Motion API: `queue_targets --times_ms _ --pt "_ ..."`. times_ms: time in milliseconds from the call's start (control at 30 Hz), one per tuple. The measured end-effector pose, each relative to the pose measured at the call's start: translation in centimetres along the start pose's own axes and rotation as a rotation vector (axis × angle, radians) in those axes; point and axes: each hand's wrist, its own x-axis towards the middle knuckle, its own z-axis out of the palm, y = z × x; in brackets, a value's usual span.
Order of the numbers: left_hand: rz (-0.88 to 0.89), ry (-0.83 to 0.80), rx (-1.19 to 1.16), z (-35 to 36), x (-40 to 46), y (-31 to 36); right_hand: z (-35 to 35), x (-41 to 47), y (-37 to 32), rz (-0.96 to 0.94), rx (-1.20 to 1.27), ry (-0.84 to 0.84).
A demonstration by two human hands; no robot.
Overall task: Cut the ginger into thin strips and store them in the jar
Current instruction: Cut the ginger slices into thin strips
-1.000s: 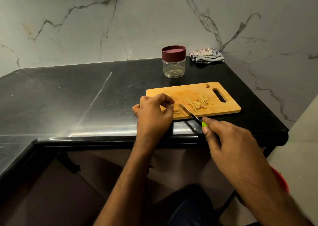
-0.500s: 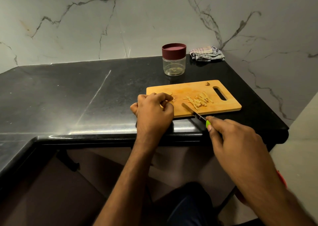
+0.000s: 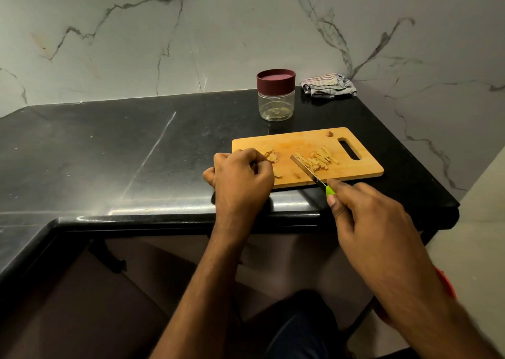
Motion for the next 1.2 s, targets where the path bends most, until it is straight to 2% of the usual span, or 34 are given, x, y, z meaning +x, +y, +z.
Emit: queue_targets --times_ms 200,333,667,900,1200 --pt "-0.025 -0.109 -0.060 -0.8 0.3 -0.9 0.3 -0.2 -0.4 -0.034 0.060 -0.049" --pt "-0.002 -0.171 0.045 -0.9 0.5 -0.9 0.7 -0.4 -0.6 -0.054 0.059 -0.061" --pt "0.094 -0.181 0.076 -0.8 0.1 -0.4 0.5 -0.8 -0.8 -0.079 0.072 -0.054" --pt "0.030 -0.142 0.021 -0.6 0.3 -0.7 0.5 -0.8 -0.9 -0.069 0.087 -0.020" --pt "0.025 -0.198 0.084 -0.7 0.2 -0.4 1.3 -0.8 -2.0 -0.062 0.041 -0.058"
